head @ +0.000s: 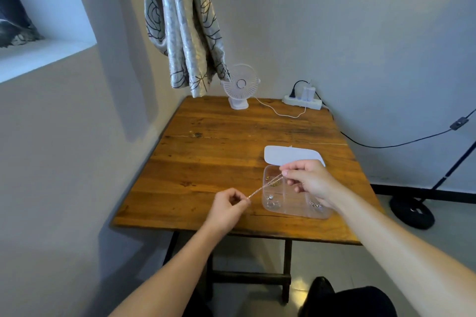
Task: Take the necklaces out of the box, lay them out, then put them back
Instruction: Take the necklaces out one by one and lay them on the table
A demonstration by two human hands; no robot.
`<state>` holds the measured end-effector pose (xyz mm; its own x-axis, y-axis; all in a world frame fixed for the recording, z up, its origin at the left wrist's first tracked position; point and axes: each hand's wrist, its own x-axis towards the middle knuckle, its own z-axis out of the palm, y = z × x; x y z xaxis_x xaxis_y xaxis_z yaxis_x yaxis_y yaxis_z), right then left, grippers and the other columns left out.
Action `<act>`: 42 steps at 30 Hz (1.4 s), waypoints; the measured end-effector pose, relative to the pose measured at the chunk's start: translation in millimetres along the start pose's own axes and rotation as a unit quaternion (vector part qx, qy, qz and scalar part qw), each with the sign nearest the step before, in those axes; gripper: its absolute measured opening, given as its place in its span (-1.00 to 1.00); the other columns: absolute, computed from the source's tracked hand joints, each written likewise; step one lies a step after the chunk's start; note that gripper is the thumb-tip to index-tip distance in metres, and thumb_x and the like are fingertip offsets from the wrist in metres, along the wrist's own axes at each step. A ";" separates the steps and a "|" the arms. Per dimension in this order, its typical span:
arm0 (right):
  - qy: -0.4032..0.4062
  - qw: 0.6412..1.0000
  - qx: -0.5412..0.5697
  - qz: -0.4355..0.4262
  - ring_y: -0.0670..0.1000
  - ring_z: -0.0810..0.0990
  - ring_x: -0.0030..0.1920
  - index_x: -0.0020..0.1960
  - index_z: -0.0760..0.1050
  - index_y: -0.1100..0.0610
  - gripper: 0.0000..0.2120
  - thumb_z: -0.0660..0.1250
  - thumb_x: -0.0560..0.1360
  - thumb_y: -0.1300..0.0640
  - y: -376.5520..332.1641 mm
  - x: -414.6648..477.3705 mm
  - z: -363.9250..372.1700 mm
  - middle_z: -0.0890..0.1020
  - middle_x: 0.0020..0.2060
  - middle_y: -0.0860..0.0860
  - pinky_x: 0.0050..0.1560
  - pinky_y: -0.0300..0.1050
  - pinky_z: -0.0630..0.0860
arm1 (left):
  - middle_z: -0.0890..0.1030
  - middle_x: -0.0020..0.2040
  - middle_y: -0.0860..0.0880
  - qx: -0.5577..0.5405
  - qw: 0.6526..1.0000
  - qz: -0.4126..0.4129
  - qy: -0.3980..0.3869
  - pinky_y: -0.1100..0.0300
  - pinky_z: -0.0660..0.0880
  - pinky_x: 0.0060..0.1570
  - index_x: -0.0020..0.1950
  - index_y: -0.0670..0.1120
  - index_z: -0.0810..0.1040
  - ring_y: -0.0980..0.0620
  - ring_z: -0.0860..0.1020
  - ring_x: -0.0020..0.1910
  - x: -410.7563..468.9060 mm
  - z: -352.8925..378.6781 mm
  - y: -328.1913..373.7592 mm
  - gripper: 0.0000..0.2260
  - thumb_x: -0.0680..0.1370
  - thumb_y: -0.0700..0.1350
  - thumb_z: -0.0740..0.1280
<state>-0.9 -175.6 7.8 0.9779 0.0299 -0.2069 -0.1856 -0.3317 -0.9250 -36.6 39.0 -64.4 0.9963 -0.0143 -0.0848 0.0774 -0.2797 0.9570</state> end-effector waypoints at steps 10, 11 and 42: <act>0.036 0.987 -0.112 -0.111 -0.01 0.66 -0.17 -0.08 0.60 0.08 -0.88 0.32 0.55 0.23 -61.9 41.6 68.8 0.68 -0.17 0.06 -0.30 -0.18 0.52 | 0.57 -0.32 -0.12 -0.209 0.970 -0.113 0.051 0.11 0.56 -0.23 -0.13 -0.18 0.60 -0.03 0.57 -0.32 -14.5 -79.4 -11.5 -0.90 0.54 -0.18 0.35; 0.026 0.985 -0.124 -0.114 -0.01 0.66 -0.18 -0.08 0.60 0.08 -0.89 0.32 0.55 0.23 -65.0 45.9 80.9 0.68 -0.16 0.06 -0.30 -0.19 0.51 | 0.54 -0.33 -0.12 -0.222 0.966 -0.119 0.058 0.13 0.53 -0.28 -0.14 -0.19 0.58 -0.01 0.54 -0.35 -15.9 -85.9 -16.2 -0.90 0.54 -0.19 0.34; -0.057 0.952 -0.278 -0.113 0.01 0.60 -0.17 -0.13 0.64 0.13 -0.94 0.40 0.50 0.19 -51.1 170.4 274.0 0.68 -0.16 0.06 -0.11 -0.09 0.56 | 0.60 -0.12 0.05 0.249 0.932 0.013 0.264 0.26 0.45 -0.19 -0.01 -0.06 0.65 0.10 0.55 -0.17 -0.6 -154.9 -92.0 -0.84 0.57 -0.15 0.27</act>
<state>148.8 104.8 -67.6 0.9642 0.2510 -0.0859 0.1381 -0.7515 -0.6451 -38.5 213.4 -109.4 0.8874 0.4105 0.2100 0.1580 -0.6986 0.6979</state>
